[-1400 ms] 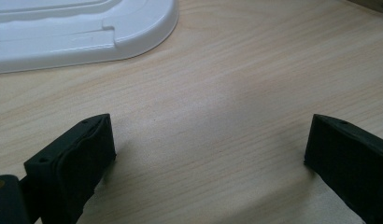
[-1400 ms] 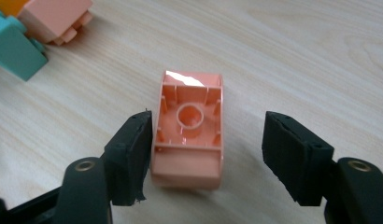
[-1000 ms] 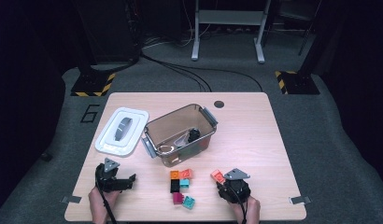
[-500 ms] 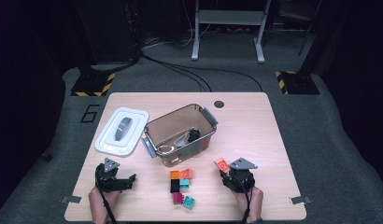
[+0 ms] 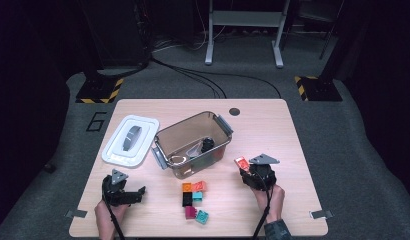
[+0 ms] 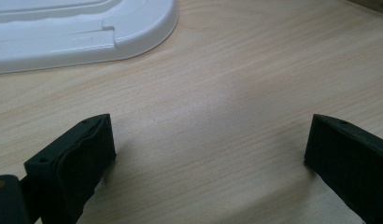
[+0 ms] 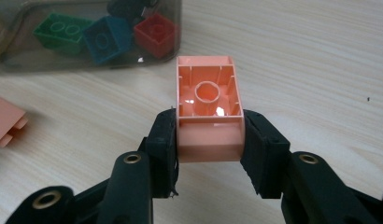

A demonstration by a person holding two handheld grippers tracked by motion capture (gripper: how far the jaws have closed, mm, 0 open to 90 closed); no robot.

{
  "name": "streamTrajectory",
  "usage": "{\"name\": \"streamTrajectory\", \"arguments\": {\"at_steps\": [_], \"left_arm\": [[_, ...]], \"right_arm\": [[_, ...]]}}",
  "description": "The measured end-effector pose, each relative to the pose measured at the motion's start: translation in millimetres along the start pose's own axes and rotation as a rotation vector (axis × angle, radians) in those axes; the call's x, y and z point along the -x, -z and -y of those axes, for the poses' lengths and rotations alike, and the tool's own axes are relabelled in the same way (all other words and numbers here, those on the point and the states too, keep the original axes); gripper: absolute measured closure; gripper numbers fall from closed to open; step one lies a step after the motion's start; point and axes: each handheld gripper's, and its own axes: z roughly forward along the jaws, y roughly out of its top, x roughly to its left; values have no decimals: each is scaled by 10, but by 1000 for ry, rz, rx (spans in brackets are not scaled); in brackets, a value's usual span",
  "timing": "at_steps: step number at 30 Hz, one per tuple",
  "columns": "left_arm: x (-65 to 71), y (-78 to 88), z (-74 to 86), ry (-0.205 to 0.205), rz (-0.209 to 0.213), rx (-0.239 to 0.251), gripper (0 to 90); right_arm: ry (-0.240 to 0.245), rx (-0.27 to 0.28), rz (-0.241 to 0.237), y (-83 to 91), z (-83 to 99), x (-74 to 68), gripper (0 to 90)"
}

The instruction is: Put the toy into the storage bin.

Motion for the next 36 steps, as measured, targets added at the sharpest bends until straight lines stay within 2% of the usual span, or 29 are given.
{"name": "streamTrajectory", "arguments": {"at_steps": [3,16,17,36], "left_arm": [[0,0,0,0,0,0,15],[0,0,0,0,0,0,15],[0,0,0,0,0,0,15],[0,0,0,0,0,0,15]], "right_arm": [[-22,9,5,6,-60,50,581],[-28,16,11,38,-399,278,581],[-38,17,10,40,-428,284,581],[-25,28,34,-10,-890,417,581]]}}
